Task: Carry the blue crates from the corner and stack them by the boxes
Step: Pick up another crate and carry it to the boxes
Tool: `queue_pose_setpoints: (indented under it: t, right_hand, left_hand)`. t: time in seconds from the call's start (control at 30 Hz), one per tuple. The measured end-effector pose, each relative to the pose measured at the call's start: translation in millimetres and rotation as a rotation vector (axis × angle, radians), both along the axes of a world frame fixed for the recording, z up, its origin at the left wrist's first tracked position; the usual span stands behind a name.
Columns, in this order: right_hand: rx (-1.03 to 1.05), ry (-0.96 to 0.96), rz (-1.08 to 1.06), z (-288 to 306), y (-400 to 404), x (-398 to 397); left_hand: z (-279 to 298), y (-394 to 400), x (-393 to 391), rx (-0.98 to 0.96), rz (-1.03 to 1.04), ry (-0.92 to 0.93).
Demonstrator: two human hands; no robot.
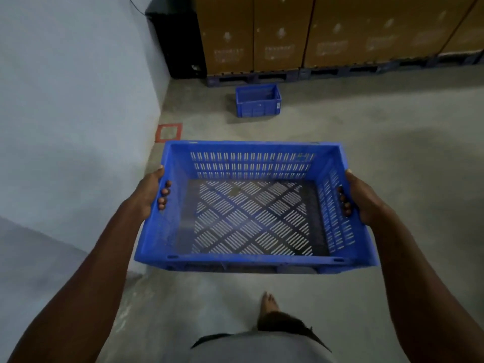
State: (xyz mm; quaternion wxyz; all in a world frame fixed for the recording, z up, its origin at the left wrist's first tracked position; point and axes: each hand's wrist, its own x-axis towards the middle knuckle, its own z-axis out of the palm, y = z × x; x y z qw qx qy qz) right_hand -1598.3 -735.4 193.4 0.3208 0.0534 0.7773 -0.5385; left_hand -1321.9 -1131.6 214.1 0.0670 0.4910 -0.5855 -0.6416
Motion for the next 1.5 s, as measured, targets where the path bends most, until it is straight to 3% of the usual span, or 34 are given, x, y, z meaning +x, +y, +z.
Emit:
queue_pose_setpoints:
  t: [0.47,0.77,1.13,1.5]
  right_hand:
    - [-0.037,0.012,0.081,24.1,-172.5,-375.1]
    - [-0.024,0.035,0.017,25.5,-274.5,-582.1]
    - [-0.072,0.016,0.046,-3.8,-421.7,-867.7]
    - [-0.005,-0.043,0.135,-33.1,-604.4,-1104.5]
  left_hand:
    - [10.3,-151.2,-339.5,0.008,0.07,0.054]
    - [13.9,-262.7,-572.6,-0.031,0.051,0.053]
    - [-11.1,-405.1,-841.7,-0.007,0.086,0.031]
    - [-45.8,-553.7,-1047.1,-0.01,0.213,-0.041]
